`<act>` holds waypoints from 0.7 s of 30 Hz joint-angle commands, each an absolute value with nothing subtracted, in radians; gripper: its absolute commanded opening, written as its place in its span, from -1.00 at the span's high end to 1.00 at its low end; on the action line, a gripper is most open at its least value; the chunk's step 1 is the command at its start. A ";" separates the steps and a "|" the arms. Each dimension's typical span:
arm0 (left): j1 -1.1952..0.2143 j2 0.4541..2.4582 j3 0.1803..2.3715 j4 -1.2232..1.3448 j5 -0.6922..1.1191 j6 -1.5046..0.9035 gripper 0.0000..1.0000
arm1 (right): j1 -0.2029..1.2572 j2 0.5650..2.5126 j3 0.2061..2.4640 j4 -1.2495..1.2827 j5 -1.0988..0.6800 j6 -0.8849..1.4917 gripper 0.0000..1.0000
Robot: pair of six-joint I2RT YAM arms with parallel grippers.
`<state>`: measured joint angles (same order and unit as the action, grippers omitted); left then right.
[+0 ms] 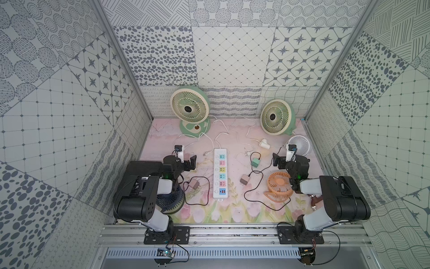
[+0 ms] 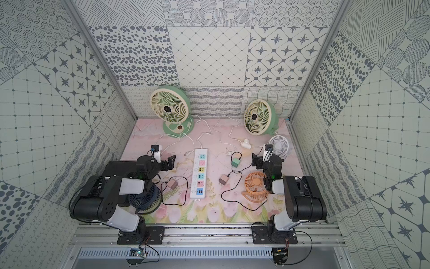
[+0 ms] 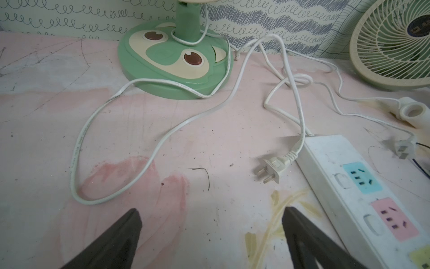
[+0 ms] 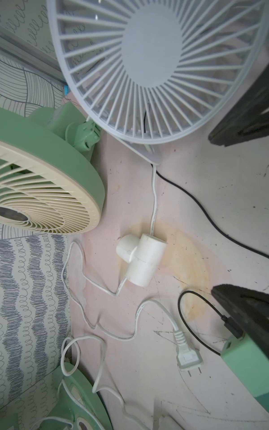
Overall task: Unplug the desk fan from the power strip
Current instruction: Reset both arms
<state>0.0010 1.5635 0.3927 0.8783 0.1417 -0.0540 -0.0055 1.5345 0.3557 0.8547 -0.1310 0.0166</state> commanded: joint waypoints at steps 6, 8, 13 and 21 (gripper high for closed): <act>0.014 1.569 0.405 0.849 0.115 -0.061 -0.98 | 0.003 1.550 0.404 0.847 -0.146 0.000 -0.94; 0.014 1.568 0.405 0.848 0.111 -0.061 -0.98 | 0.002 1.552 0.403 0.848 -0.144 0.000 -0.94; 0.013 1.569 0.407 0.847 0.109 -0.060 -0.98 | 0.003 1.551 0.404 0.847 -0.145 0.000 -0.94; 0.011 1.569 0.407 0.846 0.107 -0.060 -0.98 | 0.002 1.552 0.404 0.847 -0.145 0.000 -0.94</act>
